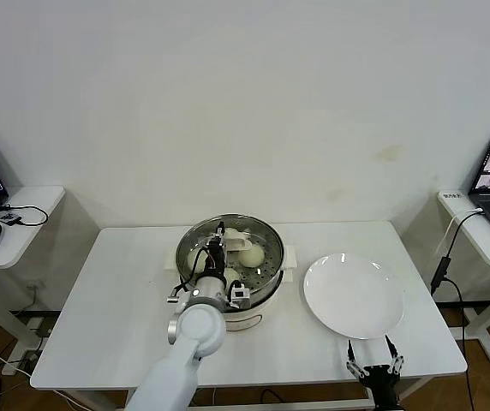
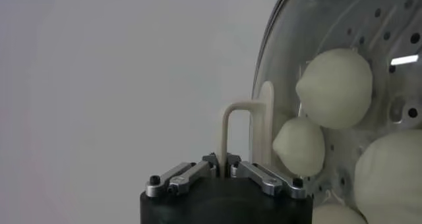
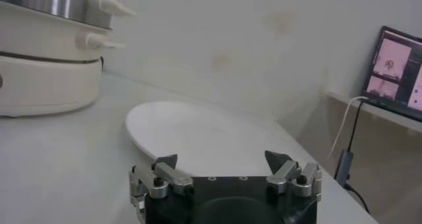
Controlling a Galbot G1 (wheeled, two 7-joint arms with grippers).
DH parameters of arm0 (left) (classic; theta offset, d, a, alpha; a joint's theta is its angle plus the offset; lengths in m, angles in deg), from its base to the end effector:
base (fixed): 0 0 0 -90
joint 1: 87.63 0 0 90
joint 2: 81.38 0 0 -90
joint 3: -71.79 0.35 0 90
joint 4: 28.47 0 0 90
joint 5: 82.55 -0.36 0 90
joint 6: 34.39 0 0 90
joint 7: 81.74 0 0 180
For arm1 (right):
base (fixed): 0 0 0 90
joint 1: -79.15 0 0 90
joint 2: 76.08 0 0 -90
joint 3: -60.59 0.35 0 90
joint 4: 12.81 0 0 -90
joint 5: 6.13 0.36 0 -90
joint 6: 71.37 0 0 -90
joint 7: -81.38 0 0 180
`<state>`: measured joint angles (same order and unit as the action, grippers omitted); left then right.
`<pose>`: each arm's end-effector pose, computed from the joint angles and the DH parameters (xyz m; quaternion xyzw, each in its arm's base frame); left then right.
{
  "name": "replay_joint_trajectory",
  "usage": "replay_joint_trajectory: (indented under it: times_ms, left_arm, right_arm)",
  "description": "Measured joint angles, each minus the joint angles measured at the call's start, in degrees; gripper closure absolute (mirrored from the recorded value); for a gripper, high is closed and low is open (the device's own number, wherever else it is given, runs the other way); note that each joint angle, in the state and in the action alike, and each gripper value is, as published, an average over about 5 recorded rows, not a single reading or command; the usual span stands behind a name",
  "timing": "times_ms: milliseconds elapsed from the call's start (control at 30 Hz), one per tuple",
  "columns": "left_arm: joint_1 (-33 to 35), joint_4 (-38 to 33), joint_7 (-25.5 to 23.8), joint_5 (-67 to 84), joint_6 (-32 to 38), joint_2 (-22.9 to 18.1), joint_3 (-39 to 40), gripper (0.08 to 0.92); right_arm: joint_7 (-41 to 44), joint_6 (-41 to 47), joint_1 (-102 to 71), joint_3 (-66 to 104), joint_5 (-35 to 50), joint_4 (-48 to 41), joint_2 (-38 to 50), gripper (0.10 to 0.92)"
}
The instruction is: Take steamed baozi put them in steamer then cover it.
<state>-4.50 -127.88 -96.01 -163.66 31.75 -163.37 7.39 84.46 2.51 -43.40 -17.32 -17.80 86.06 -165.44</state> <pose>0.3550 -0.1114 -0.2691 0.0385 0.7273 0.6853 0.0043 0.1352 -0.0778 -0.4346 -0.0283 -0.9854 0.1483 0.0790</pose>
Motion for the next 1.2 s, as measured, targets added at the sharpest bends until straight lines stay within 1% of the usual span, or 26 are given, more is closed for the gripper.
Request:
replay_joint_trajectory:
  times_ms: [133, 267, 367, 500, 633, 767, 900, 1067, 1200]
  left_arm:
    - [1.0, -1.7, 0.1, 0.4, 0.0, 0.5, 0.3, 0.610]
    - [2.6, -4.3, 0.3, 0.9, 0.0, 1.1, 0.5, 0.523]
    - [4.3, -6.7, 0.7, 1.5, 0.2, 1.7, 0.5, 0.419]
    - [7.4, -10.8, 1.4, 2.5, 0.8, 3.0, -0.1, 0.289]
    - [11.9, -16.2, 2.8, 4.4, 1.9, 4.6, -1.4, 0.200]
    - [18.4, -21.7, 5.7, 9.1, 4.0, 6.5, -4.2, 0.179]
    - [25.5, -24.9, 10.5, 18.6, 9.0, 8.4, -9.1, 0.177]
    - [33.4, -24.7, 16.0, 36.3, 17.1, 10.0, -16.8, 0.177]
    - [39.3, -23.0, 18.5, 51.6, 22.1, 10.9, -21.6, 0.177]
  right_arm:
    - [0.0, 0.0, 0.0, -0.2, -0.2, 0.0, -0.1, 0.203]
    - [0.0, 0.0, -0.1, -0.2, -0.4, 0.1, -0.2, 0.203]
    - [0.0, 0.0, -0.3, -0.1, -0.5, 0.2, -0.2, 0.203]
    - [0.0, 0.0, -0.3, -0.1, -0.6, 0.2, -0.3, 0.202]
    - [0.1, 0.0, -0.3, -0.1, -0.6, 0.2, -0.3, 0.203]
    - [0.2, 0.0, 0.0, -0.3, -0.6, 0.2, -0.2, 0.203]
    - [0.1, -0.1, 0.0, -0.9, -0.7, 0.7, 0.2, 0.202]
    - [0.3, -0.1, -0.5, -2.0, -0.5, 1.7, 1.0, 0.203]
    - [1.0, 0.6, -1.5, -3.1, 1.2, 3.2, 2.3, 0.202]
